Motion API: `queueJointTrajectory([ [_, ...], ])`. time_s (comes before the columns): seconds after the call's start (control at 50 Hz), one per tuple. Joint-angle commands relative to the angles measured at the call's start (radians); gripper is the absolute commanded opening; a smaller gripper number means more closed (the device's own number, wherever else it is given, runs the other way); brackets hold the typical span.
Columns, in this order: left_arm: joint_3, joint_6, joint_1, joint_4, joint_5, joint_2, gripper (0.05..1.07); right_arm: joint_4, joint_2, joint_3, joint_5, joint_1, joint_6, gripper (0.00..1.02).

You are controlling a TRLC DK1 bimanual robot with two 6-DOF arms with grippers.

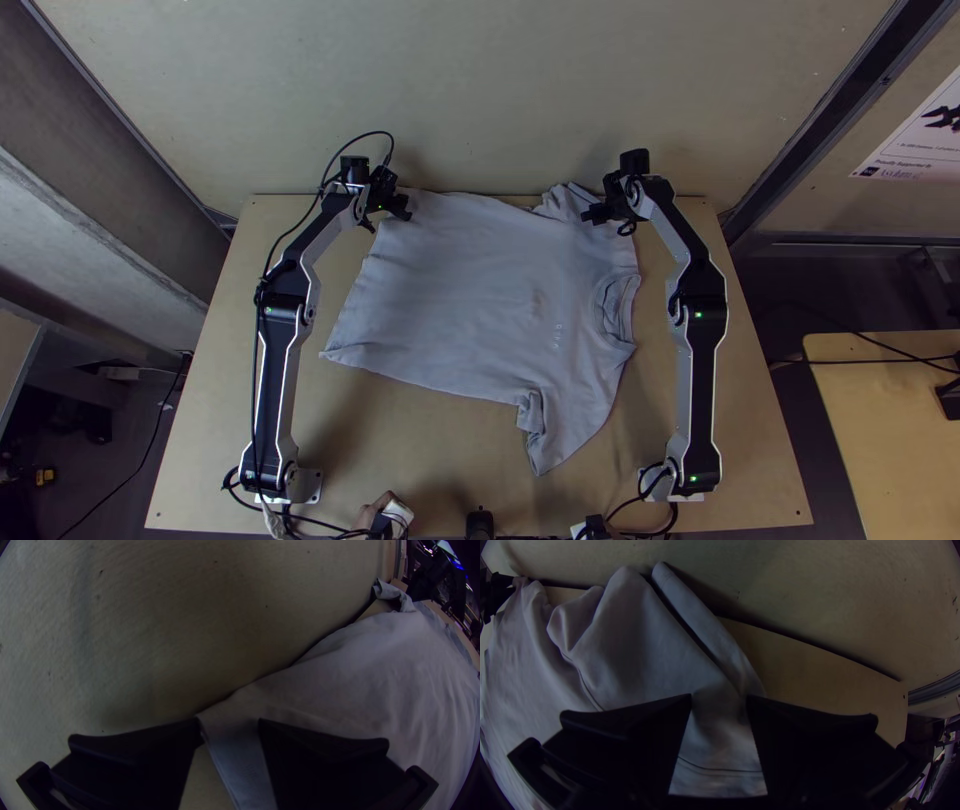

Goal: Fold the t-shirt

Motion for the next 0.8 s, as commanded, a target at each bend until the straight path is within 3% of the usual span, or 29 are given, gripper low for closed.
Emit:
queueJointTrajectory([
  [0.0,0.024,0.031,0.001,0.011,-0.005,0.030,0.30,0.019,0.033,0.012,-0.006,-0.009,-0.024,0.28],
  [0.14,0.024,0.042,0.001,0.015,-0.007,0.030,0.20,0.037,0.034,0.006,-0.006,-0.009,-0.045,0.12],
  [0.18,0.022,0.051,0.001,0.015,-0.005,0.031,0.14,0.039,0.034,0.007,-0.006,-0.009,-0.047,0.11],
  [0.28,0.022,0.053,0.000,0.023,-0.005,0.034,0.10,0.045,0.040,0.006,-0.006,-0.008,-0.065,0.03],
  [0.78,0.022,0.015,0.009,0.031,-0.004,-0.009,0.08,0.044,-0.003,0.002,-0.006,0.003,-0.056,0.03],
])
